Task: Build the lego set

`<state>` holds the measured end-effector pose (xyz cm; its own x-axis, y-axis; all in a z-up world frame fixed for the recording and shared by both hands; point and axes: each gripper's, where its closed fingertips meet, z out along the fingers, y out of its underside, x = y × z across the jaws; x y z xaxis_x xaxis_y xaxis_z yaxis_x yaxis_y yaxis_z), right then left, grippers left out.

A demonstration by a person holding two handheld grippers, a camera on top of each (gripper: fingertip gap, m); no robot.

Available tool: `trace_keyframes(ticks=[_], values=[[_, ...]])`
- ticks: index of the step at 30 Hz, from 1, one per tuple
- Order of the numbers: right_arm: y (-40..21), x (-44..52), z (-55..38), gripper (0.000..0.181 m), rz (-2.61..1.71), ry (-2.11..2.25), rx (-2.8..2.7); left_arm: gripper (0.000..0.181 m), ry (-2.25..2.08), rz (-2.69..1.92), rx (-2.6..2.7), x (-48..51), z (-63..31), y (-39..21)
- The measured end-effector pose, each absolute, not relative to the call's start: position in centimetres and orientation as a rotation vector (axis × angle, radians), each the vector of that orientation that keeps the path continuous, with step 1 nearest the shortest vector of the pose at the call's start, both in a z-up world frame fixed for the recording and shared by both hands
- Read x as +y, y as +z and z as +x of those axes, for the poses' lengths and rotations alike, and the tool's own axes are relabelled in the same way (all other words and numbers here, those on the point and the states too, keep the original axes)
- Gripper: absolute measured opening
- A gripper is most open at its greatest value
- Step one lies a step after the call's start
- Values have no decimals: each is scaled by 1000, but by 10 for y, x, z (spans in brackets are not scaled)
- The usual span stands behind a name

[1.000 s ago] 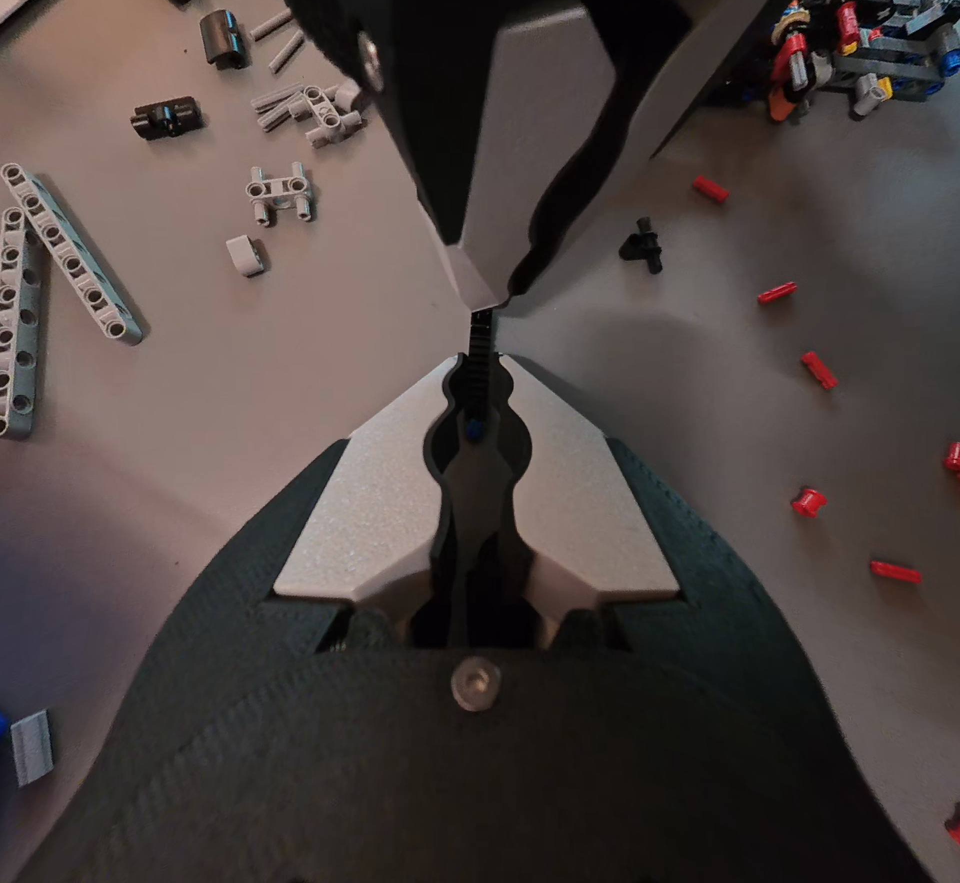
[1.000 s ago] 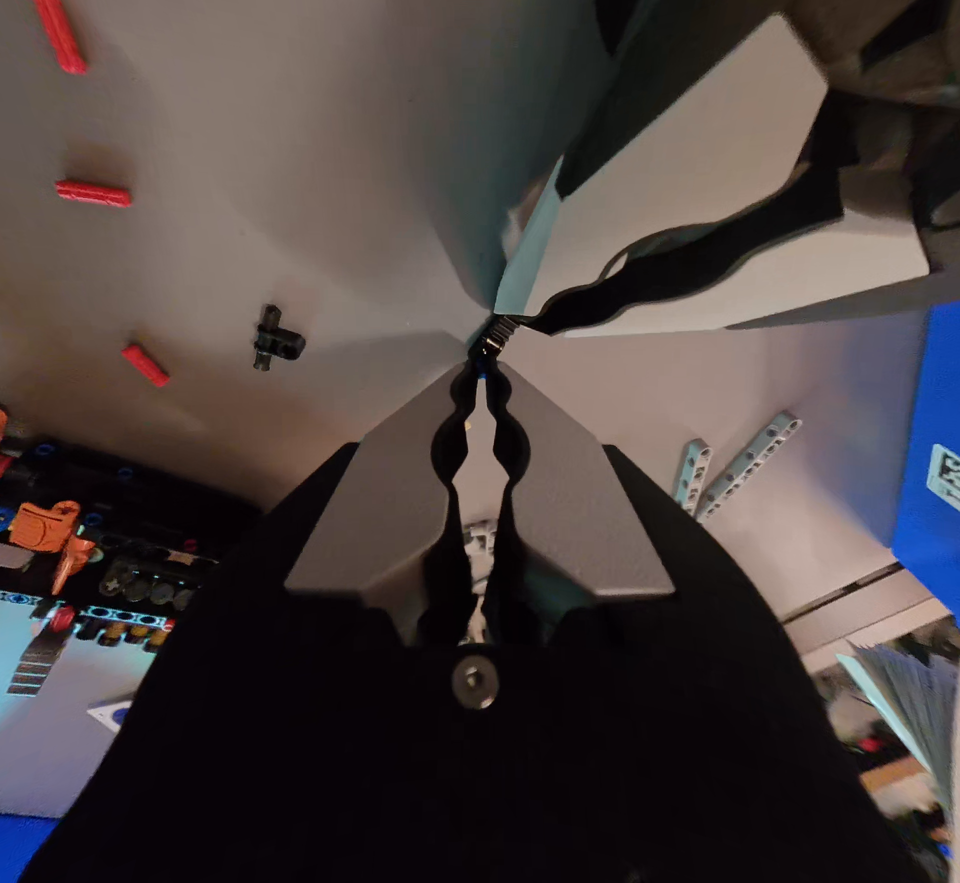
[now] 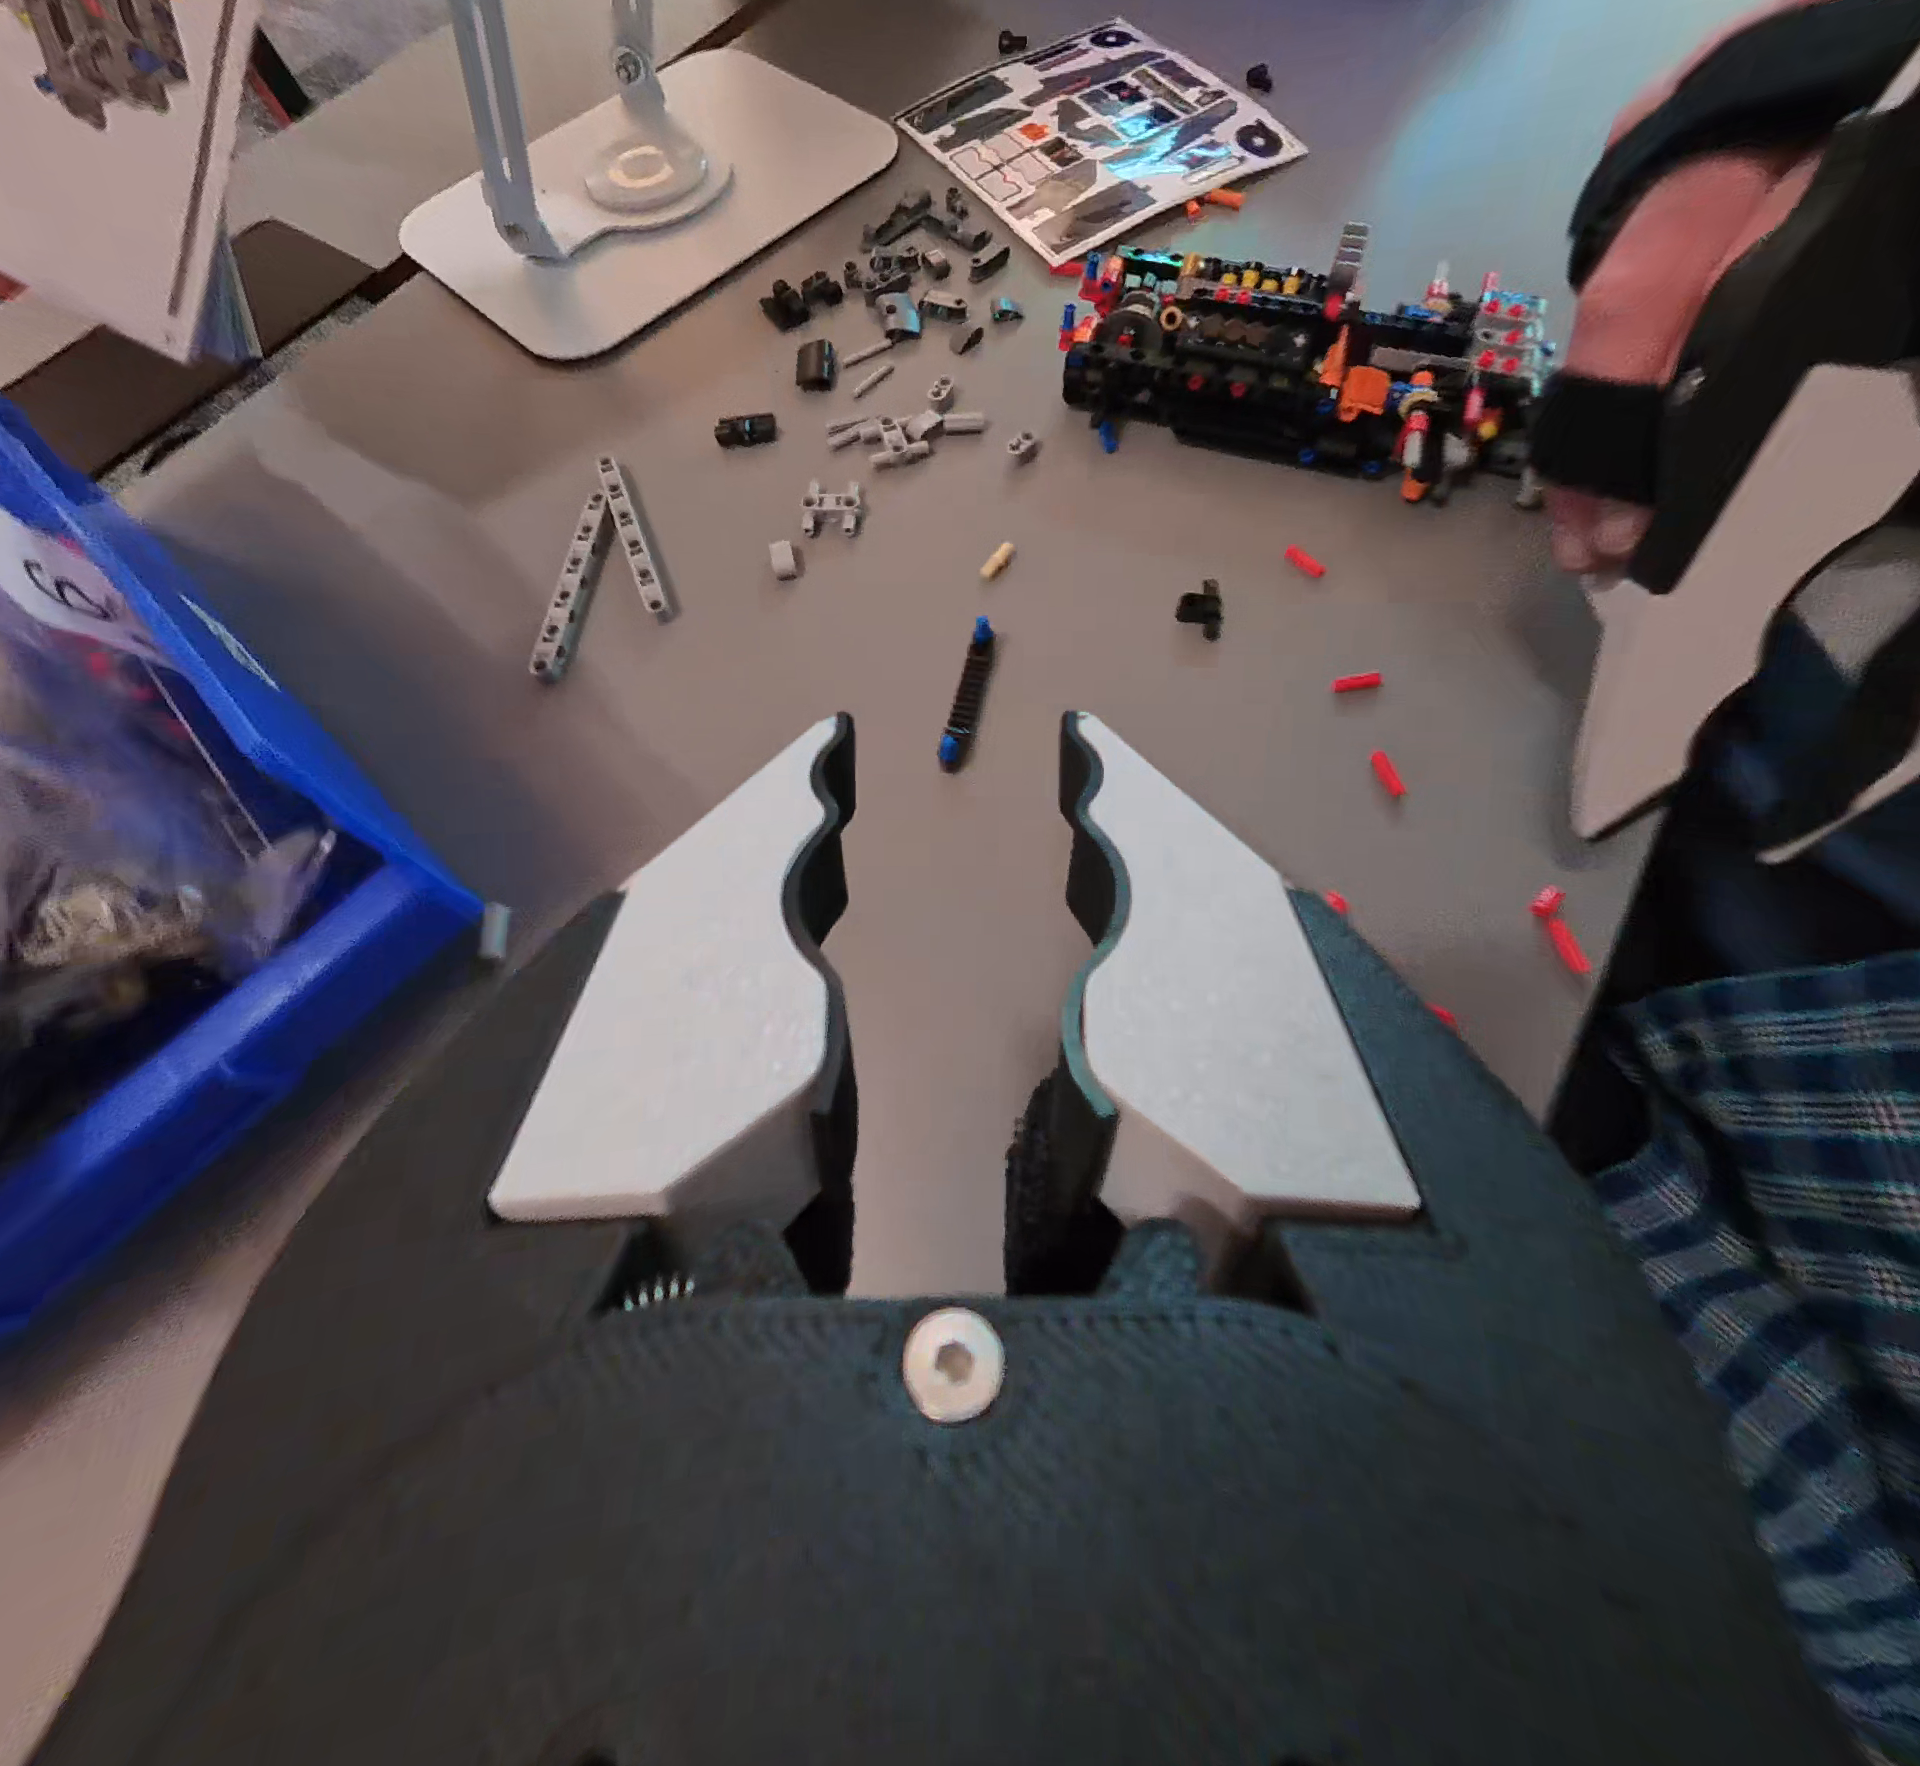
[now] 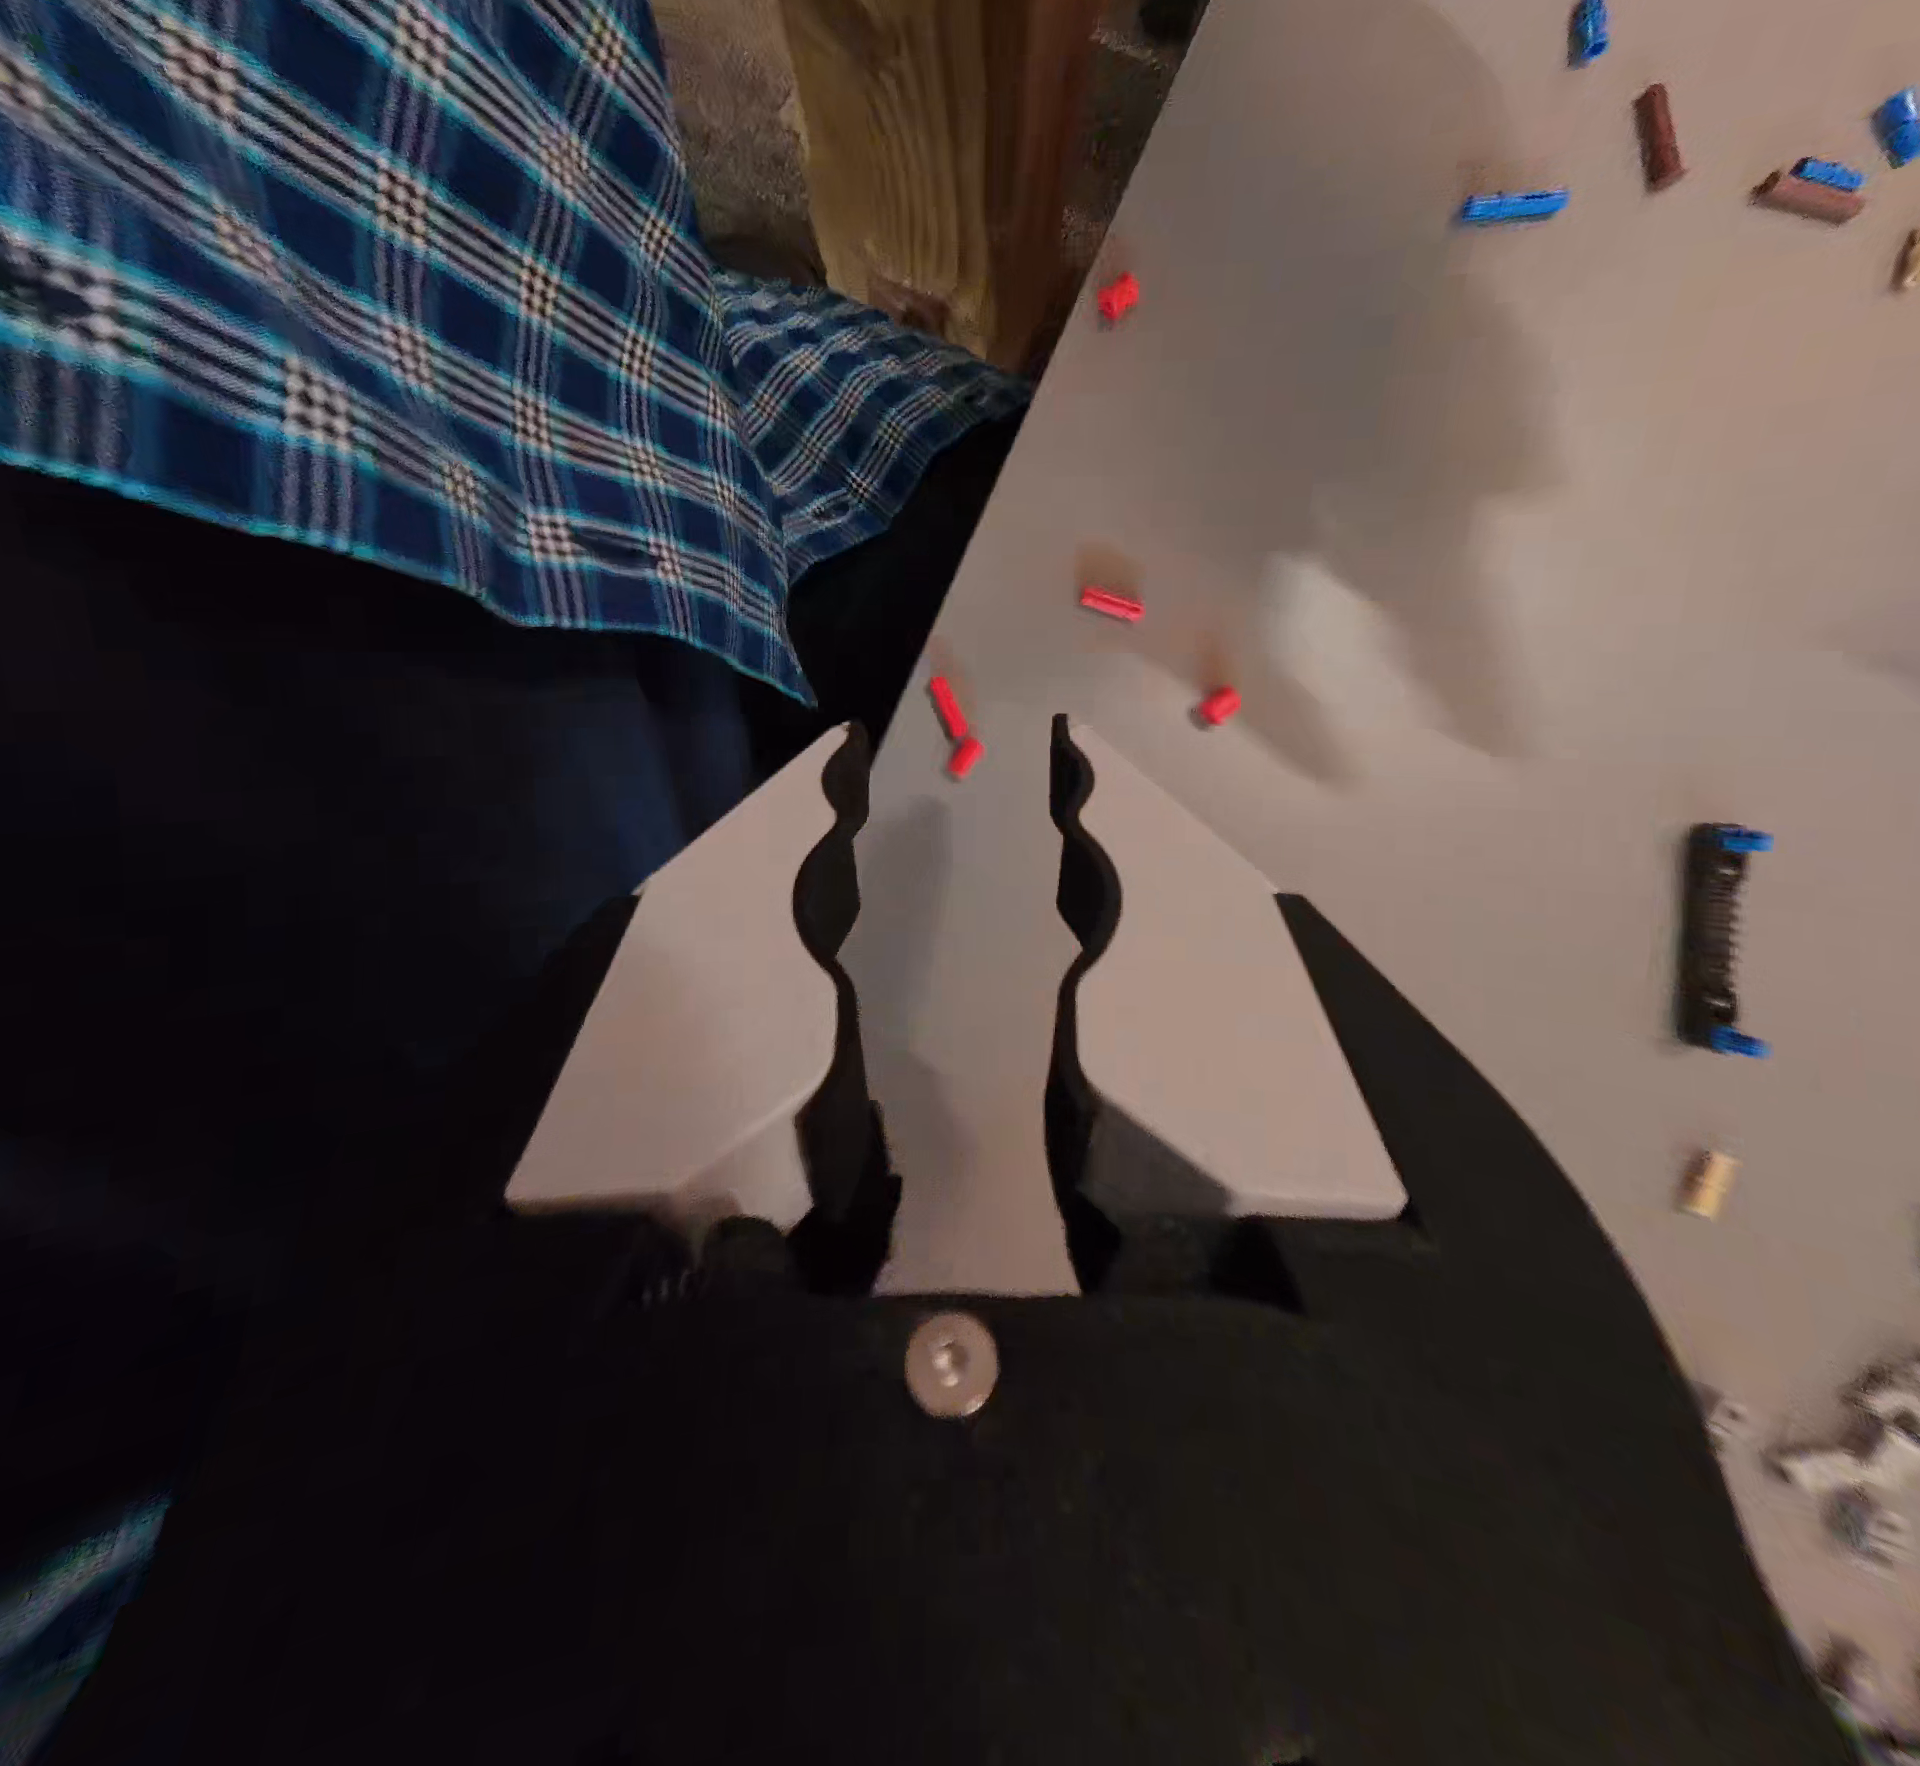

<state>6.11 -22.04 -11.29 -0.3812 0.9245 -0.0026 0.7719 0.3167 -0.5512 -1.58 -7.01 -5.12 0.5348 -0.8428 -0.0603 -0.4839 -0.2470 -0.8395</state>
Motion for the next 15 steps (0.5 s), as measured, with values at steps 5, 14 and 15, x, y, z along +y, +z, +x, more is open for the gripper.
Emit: trace_keyframes(ticks=[5, 14, 15], values=[[-133, -230, 55, 15, -1635, 772, -2071, 32, -566, -1918, 1086, -124, -27, -68], [-161, -228, 52, 1, -1645, 748, -2061, 28, -596, -1972, 1048, -164, -48, -99], [-161, -226, 52, 1, -1647, 751, -2055, 27, -597, -1969, 1048, -165, -49, -99]])
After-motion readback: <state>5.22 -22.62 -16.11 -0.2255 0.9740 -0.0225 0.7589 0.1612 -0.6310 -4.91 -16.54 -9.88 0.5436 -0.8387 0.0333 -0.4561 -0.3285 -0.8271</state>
